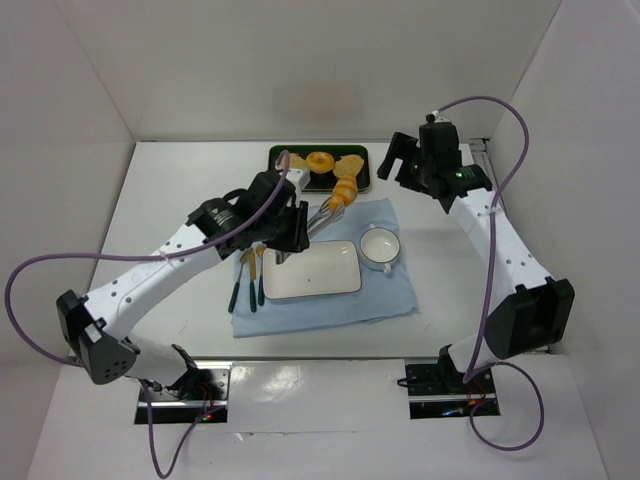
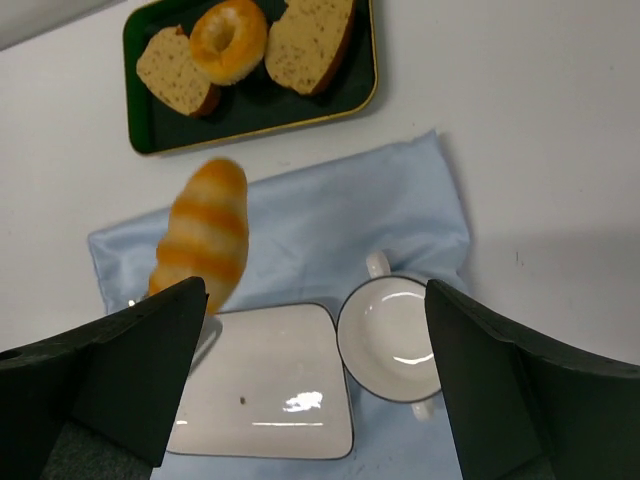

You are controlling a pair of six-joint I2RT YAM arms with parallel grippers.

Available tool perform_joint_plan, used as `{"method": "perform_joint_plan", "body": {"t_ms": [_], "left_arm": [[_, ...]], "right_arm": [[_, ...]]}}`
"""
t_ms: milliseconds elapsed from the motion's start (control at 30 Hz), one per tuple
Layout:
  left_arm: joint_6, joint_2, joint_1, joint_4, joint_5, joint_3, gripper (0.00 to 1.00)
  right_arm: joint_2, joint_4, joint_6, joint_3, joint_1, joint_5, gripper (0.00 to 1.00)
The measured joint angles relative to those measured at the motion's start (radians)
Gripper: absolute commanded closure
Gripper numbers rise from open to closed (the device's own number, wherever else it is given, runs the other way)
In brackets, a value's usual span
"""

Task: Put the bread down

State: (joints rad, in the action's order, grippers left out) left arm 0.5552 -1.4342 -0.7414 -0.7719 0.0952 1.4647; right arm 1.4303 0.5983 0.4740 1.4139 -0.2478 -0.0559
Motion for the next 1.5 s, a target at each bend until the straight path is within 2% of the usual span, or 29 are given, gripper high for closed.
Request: {"method": "perform_joint_plan", "body": {"t_ms": [233, 467, 700, 933, 1200, 1500], "left_arm": [[0.050, 0.124, -0.087, -0.079, -0.003, -0.056, 0.57], [0.105, 0.193, -0.143, -0.167, 0.002, -0.162, 0.57], [0.162, 0.226, -0.201, -0.207, 0.006, -0.254, 0.57], [0.189, 0.227, -0.228, -0.180, 0.009, -0.289, 0.57], [0.205, 0.153, -0.253, -0.125, 0.000, -0.294, 0.57], [0.207, 0.125, -0.258, -0.128, -0.037, -0.270, 0.45]], "right_arm": [[0.151, -0.006, 0.000, 0.174, 0.000, -0.017, 0.05], [0.221, 0.005, 0.000, 0.288, 0.003, -0.030, 0.05], [0.223, 0.012, 0.000, 0.295, 0.023, -0.036, 0.05], [0.223, 0.015, 0.000, 0.295, 0.040, -0.031, 0.05], [0.215, 0.015, 0.000, 0.280, 0.063, -0.007, 0.05], [0.214, 0.014, 0.000, 0.272, 0.077, 0.019, 0.05]]}}
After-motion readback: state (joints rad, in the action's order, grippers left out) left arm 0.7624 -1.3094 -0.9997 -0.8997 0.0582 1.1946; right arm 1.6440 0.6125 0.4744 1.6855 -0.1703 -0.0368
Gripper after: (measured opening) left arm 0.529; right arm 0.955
